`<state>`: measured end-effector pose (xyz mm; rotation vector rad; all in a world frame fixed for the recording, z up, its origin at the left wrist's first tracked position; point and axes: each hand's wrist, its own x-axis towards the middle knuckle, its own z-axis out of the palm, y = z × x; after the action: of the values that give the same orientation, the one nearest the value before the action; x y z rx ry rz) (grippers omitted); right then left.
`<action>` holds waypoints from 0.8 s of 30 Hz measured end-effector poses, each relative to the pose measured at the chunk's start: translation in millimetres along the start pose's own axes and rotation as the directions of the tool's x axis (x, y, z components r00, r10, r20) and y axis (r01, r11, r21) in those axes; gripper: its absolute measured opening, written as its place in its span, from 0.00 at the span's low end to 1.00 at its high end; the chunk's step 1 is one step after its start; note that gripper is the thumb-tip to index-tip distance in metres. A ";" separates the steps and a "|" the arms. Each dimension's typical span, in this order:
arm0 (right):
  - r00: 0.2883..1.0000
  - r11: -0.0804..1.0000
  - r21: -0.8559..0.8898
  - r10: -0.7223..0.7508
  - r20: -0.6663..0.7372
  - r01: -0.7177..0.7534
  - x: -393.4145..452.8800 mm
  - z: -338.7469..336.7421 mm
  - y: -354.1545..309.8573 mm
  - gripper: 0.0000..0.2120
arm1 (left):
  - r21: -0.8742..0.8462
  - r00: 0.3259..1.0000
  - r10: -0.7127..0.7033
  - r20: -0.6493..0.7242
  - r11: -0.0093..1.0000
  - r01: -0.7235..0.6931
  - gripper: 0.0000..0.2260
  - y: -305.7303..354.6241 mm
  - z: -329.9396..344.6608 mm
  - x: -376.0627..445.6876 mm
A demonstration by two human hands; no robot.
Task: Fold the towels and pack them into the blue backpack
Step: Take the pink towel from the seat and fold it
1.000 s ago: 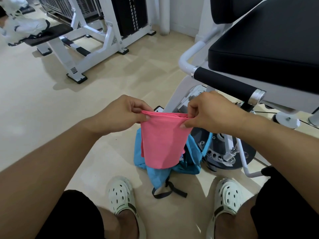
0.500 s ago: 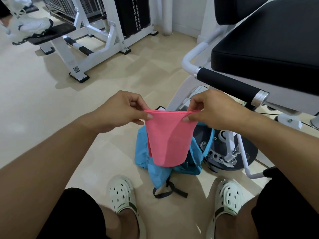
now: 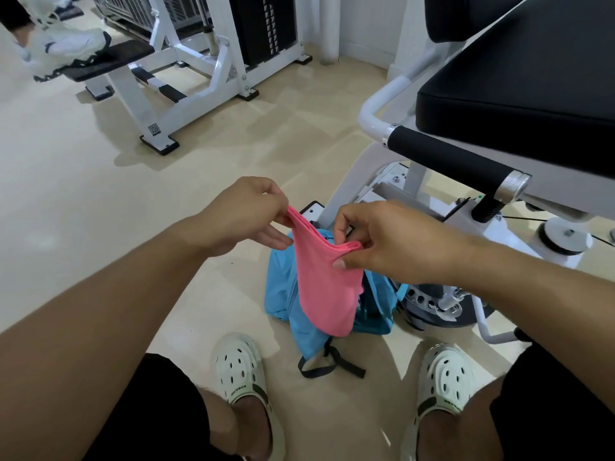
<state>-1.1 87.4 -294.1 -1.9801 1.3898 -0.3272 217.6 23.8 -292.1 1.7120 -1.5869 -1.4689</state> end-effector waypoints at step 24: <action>0.998 0.998 -0.002 0.055 -0.011 -0.055 23.8 6.1 22.2 0.27 | 0.439 0.908 0.388 0.161 0.795 -0.418 0.20 14.2 14.5 -20.3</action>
<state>-4.4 64.1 -317.3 -1.9412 1.4494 -0.3119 202.1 42.9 -277.3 1.4134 -2.3130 -0.9847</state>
